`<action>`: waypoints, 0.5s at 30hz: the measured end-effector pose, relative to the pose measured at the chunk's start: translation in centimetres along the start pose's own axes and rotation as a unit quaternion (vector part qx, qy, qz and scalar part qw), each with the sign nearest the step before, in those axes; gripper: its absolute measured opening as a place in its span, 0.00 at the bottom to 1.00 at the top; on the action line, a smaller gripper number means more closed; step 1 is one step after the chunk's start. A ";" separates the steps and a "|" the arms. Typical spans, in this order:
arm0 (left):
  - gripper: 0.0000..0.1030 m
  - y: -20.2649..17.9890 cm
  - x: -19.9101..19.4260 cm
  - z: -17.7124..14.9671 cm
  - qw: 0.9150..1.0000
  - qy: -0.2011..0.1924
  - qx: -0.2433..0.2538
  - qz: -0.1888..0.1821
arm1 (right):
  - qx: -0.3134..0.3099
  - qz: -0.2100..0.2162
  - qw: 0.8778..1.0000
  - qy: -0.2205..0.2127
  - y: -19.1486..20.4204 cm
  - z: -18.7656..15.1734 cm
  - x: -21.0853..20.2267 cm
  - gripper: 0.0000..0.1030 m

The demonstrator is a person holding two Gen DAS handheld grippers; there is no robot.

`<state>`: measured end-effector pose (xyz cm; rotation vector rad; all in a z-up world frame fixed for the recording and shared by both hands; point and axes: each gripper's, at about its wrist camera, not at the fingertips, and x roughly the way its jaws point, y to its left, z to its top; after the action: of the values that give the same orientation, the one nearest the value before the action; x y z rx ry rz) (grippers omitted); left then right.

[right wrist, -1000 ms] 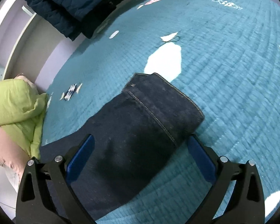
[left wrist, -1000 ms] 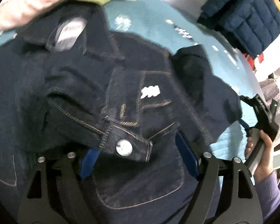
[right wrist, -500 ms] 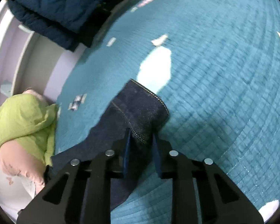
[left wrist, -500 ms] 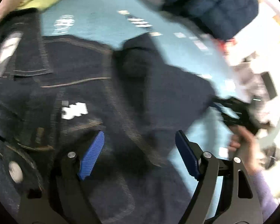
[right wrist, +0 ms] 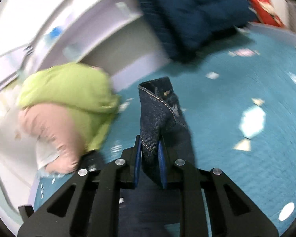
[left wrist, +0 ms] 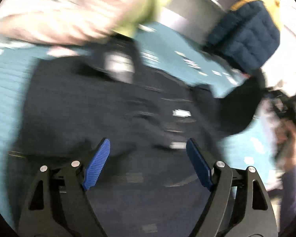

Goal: Fold large clothes

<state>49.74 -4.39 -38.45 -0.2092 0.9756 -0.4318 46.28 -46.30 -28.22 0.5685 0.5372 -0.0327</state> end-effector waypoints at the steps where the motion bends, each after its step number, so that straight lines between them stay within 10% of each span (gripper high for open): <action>1: 0.78 1.9 -1.0 -0.1 0.999 -0.013 -0.006 0.035 | -0.017 0.015 1.000 0.003 2.5 -0.2 0.2 0.15; 10: 0.78 13.0 -5.5 -1.0 0.988 -0.066 -0.105 0.091 | -0.102 0.143 0.980 0.092 20.0 -7.4 6.0 0.15; 15: 0.78 16.6 -4.4 -1.8 0.985 -0.048 -0.130 0.101 | -0.121 0.145 0.967 0.172 25.4 -15.3 11.0 0.15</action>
<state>50.41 12.46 -42.04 -0.3594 0.9455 -0.1063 52.96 -15.59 -31.71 0.4099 0.7784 0.4116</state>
